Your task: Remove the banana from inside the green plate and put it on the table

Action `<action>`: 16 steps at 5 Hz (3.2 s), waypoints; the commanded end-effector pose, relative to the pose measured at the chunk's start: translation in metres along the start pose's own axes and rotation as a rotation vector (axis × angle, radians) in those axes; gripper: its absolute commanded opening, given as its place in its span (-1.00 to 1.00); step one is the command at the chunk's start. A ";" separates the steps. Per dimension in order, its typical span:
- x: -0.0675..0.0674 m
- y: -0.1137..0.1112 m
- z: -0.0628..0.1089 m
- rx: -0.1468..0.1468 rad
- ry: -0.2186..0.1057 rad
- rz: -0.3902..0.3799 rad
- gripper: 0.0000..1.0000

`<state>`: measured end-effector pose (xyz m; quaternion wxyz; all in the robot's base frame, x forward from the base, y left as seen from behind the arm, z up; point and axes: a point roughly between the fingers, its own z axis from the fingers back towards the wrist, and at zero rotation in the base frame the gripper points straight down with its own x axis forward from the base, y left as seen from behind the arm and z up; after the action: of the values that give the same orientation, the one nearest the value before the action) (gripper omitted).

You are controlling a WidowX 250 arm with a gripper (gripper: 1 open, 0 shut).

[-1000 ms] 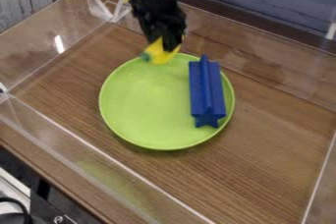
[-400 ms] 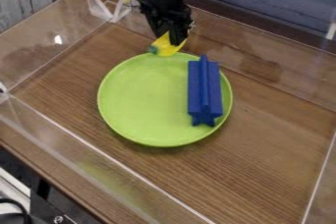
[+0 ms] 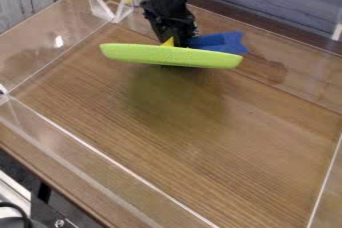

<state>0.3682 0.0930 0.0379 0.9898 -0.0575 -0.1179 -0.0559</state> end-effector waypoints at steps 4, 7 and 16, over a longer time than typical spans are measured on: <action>-0.054 -0.053 0.007 -0.053 0.045 -0.185 -1.00; -0.049 -0.055 -0.010 -0.050 0.062 -0.190 -1.00; -0.037 -0.049 -0.037 -0.047 0.100 -0.174 -1.00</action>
<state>0.3463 0.0478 0.0193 0.9826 -0.0607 -0.1061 -0.1397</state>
